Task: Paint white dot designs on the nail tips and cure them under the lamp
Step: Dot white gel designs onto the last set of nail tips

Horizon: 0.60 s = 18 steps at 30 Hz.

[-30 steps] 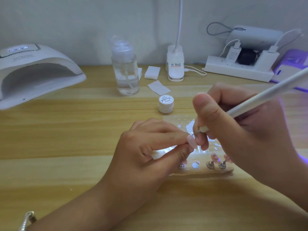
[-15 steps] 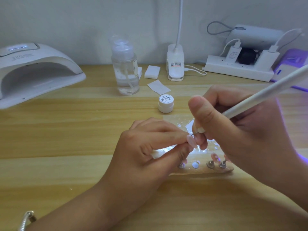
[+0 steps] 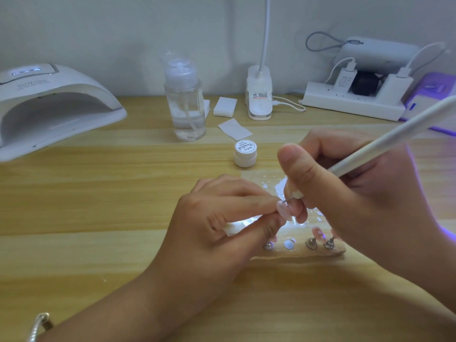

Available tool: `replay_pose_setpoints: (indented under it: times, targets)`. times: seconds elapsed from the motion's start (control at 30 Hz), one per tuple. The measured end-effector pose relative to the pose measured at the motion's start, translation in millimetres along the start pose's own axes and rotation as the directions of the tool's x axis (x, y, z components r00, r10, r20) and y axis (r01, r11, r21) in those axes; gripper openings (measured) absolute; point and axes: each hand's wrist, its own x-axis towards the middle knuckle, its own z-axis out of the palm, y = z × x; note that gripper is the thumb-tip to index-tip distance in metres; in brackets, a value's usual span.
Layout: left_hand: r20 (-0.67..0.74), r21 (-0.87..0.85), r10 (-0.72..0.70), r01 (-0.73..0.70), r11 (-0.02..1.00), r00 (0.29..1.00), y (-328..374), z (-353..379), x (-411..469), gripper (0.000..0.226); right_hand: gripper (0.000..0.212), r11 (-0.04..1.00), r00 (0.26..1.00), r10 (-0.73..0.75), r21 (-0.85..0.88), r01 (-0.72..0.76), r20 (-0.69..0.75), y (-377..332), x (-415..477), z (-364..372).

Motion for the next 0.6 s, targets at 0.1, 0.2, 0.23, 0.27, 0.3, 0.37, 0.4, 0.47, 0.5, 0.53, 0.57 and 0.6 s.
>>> replay_pose_setpoints:
  times: [0.1,0.2,0.23,0.27,0.3,0.37,0.4,0.47,0.5,0.53,0.57,0.6]
  targets:
    - [0.002,0.007,-0.004,0.004,1.0,1.0,-0.2,0.1,-0.1,0.01,0.037,1.0,1.0,0.004,0.009,-0.004,-0.009,0.3,0.5,-0.9]
    - [-0.016,0.006,-0.009,0.01,1.0,1.0,0.0,0.8,-0.3,0.009,0.038,0.998,0.999,-0.016,0.066,0.018,-0.031,-0.2,4.7,-3.6]
    - [-0.025,0.002,-0.012,0.012,1.0,1.0,-0.1,1.1,-0.6,0.009,0.038,0.995,0.999,-0.022,0.097,0.026,-0.046,-0.7,7.2,-5.5]
    - [-0.032,-0.003,-0.017,0.017,1.0,0.999,-0.4,1.6,-0.6,0.009,0.039,0.991,0.998,-0.024,0.129,0.032,-0.064,-0.8,10.1,-7.8]
    - [-0.036,-0.009,-0.022,0.022,1.0,0.999,-0.8,1.7,-0.8,0.009,0.041,0.988,0.996,-0.022,0.152,0.035,-0.085,-0.8,13.4,-10.5]
    - [-0.036,-0.02,-0.031,0.03,0.999,0.999,-1.3,1.7,-1.2,0.01,0.045,0.988,0.992,-0.019,0.151,0.037,-0.123,0.9,19.9,-16.9]
    - [-0.036,-0.026,-0.035,0.034,0.999,0.999,-1.4,1.5,-1.3,0.01,0.047,0.992,0.991,-0.012,0.125,0.029,-0.136,2.9,22.7,-20.9]
    - [-0.039,-0.03,-0.038,0.037,0.999,0.999,-1.8,1.1,-1.6,0.009,0.05,1.0,0.99,0.009,0.015,-0.007,-0.138,10.2,27.0,-29.3]
    - [-0.042,-0.03,-0.039,0.038,0.999,0.998,-2.0,0.9,-1.7,0.009,0.05,0.997,0.993,0.024,-0.074,-0.033,-0.119,15.1,28.3,-33.1]
    - [-0.046,-0.03,-0.04,0.039,0.999,0.998,-2.4,1.0,-1.5,0.008,0.049,0.984,0.995,0.055,-0.166,-0.068,-0.085,21.3,28.7,-35.9]
    - [-0.052,-0.028,-0.043,0.041,0.999,0.998,-2.7,1.0,-1.4,0.008,0.05,0.964,0.993,0.112,-0.239,-0.12,-0.047,27.1,27.9,-37.7]
    - [-0.058,-0.024,-0.044,0.043,0.999,0.997,-2.8,1.1,-1.0,0.009,0.053,0.942,0.983,0.184,-0.285,-0.18,-0.011,32.7,26.3,-38.4]
